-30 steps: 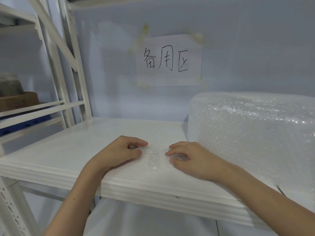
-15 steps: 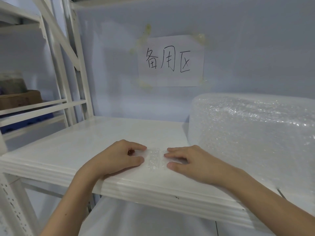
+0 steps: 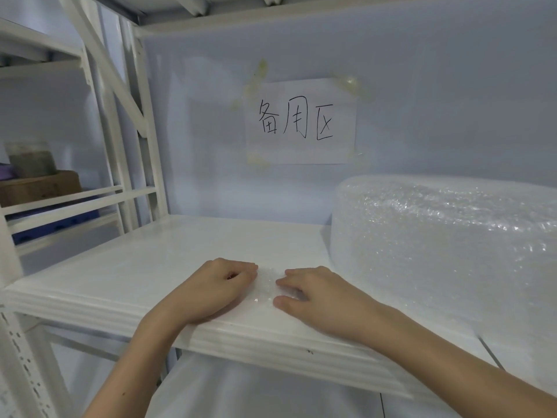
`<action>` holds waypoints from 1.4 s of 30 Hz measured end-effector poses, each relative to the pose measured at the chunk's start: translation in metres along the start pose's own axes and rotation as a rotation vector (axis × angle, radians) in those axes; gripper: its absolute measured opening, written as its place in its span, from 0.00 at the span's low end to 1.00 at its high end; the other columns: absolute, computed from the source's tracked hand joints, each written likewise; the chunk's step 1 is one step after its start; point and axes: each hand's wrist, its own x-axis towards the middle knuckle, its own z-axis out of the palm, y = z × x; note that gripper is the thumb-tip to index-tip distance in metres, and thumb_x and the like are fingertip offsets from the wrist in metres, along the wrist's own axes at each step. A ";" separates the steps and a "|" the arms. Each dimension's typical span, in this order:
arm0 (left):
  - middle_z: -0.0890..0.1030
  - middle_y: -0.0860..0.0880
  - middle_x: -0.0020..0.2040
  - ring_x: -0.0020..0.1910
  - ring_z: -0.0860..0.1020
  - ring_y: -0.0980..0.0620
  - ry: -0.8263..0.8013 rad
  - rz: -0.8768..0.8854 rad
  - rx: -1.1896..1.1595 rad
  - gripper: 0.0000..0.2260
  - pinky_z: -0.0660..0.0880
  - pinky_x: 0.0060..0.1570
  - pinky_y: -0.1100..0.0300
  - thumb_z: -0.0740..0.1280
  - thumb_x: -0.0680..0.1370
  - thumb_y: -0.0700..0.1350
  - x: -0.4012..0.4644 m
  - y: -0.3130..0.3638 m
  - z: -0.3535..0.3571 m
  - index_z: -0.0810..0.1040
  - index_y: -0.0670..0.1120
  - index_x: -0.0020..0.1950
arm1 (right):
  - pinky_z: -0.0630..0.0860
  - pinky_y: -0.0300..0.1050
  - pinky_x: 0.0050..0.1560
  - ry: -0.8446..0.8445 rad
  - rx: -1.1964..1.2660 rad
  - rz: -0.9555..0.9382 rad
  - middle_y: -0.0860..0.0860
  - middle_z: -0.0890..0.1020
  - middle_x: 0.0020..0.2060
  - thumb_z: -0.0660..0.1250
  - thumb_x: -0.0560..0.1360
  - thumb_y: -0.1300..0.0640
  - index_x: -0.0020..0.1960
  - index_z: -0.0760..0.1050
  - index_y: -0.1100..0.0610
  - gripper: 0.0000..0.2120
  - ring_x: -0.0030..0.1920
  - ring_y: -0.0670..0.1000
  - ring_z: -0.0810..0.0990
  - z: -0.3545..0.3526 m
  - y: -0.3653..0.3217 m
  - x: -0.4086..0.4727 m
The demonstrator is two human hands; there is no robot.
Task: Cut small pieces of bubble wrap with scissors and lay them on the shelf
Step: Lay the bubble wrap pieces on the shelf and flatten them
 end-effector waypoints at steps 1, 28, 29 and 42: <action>0.71 0.57 0.45 0.43 0.70 0.55 -0.004 -0.002 0.009 0.12 0.67 0.47 0.60 0.54 0.75 0.64 0.001 -0.001 0.001 0.70 0.58 0.44 | 0.74 0.53 0.46 0.012 0.002 0.000 0.49 0.70 0.36 0.57 0.76 0.40 0.37 0.68 0.56 0.21 0.41 0.51 0.74 0.001 -0.001 0.000; 0.75 0.67 0.62 0.65 0.66 0.61 0.186 0.142 0.001 0.07 0.62 0.61 0.65 0.68 0.77 0.52 -0.001 -0.001 0.003 0.84 0.61 0.51 | 0.59 0.37 0.71 0.094 0.131 0.035 0.43 0.70 0.72 0.60 0.78 0.45 0.67 0.74 0.45 0.19 0.72 0.42 0.64 -0.007 0.020 0.000; 0.75 0.68 0.62 0.66 0.64 0.62 0.162 0.144 0.006 0.06 0.62 0.61 0.65 0.69 0.76 0.53 -0.001 -0.001 0.003 0.84 0.61 0.51 | 0.59 0.35 0.70 0.084 0.139 0.030 0.43 0.70 0.71 0.61 0.77 0.45 0.66 0.74 0.45 0.19 0.72 0.41 0.65 -0.008 0.019 -0.001; 0.65 0.67 0.73 0.72 0.56 0.58 -0.031 0.100 0.092 0.13 0.57 0.70 0.58 0.64 0.79 0.54 0.010 0.005 0.003 0.78 0.63 0.63 | 0.59 0.37 0.70 0.032 0.040 -0.003 0.46 0.66 0.74 0.58 0.78 0.46 0.67 0.73 0.44 0.19 0.74 0.41 0.61 -0.006 0.013 -0.002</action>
